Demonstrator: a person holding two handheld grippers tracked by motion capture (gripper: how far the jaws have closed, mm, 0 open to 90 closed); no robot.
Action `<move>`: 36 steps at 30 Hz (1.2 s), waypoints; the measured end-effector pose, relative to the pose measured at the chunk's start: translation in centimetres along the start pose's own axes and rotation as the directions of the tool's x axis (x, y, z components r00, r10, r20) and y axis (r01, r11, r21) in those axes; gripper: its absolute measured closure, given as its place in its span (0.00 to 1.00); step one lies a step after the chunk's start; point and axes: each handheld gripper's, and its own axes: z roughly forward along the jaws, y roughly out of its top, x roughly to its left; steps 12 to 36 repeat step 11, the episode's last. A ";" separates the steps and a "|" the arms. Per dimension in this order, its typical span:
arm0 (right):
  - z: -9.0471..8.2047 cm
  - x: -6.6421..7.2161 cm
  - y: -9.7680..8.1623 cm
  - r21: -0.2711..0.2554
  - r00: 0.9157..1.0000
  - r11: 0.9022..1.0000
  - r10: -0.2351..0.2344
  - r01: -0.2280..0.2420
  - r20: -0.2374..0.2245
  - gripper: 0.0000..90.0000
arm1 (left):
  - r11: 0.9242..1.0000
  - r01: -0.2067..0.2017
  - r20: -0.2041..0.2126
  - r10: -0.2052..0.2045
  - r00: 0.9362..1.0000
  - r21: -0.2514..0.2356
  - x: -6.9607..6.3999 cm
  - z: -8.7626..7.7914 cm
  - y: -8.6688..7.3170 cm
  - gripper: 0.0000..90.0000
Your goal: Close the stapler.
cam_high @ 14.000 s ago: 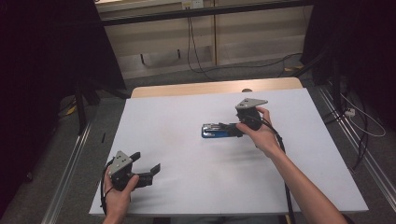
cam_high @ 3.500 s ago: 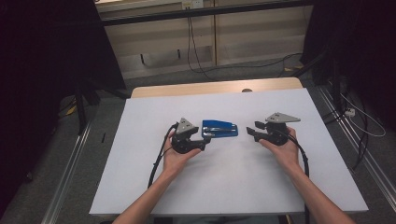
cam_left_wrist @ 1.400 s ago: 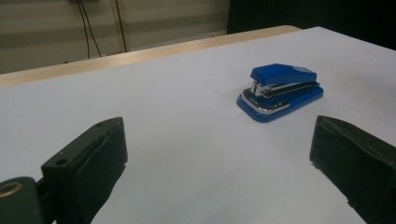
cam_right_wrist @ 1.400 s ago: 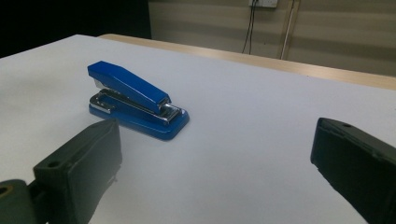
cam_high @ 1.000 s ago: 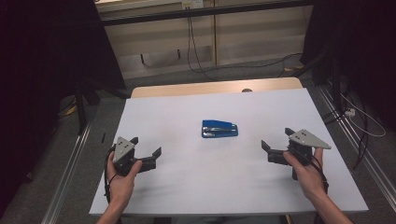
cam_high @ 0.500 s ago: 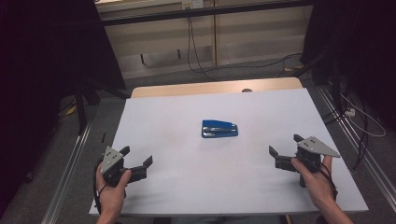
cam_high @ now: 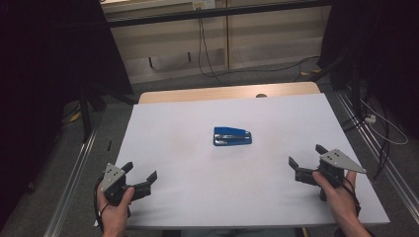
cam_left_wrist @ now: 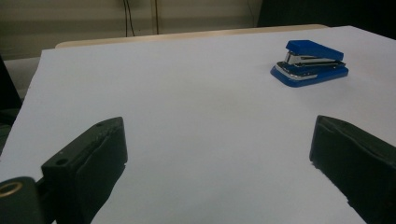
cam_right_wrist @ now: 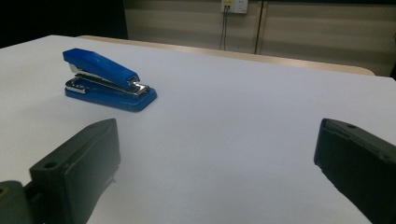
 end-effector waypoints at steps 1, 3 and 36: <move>-0.1 0.1 0.0 -0.002 1.000 1.000 -0.004 0.004 0.001 0.00 | 1.000 -0.002 -0.002 0.002 1.000 -0.011 0.0 -0.1 0.1 0.05; -0.1 0.3 0.0 -0.008 1.000 1.000 0.003 -0.003 -0.006 0.00 | 1.000 -0.009 -0.002 0.009 1.000 -0.020 -0.1 -0.2 0.2 0.05; 0.1 0.0 -0.1 -0.003 1.000 1.000 0.007 -0.007 0.001 0.00 | 1.000 0.000 0.016 0.000 1.000 -0.011 -0.4 0.5 0.1 0.05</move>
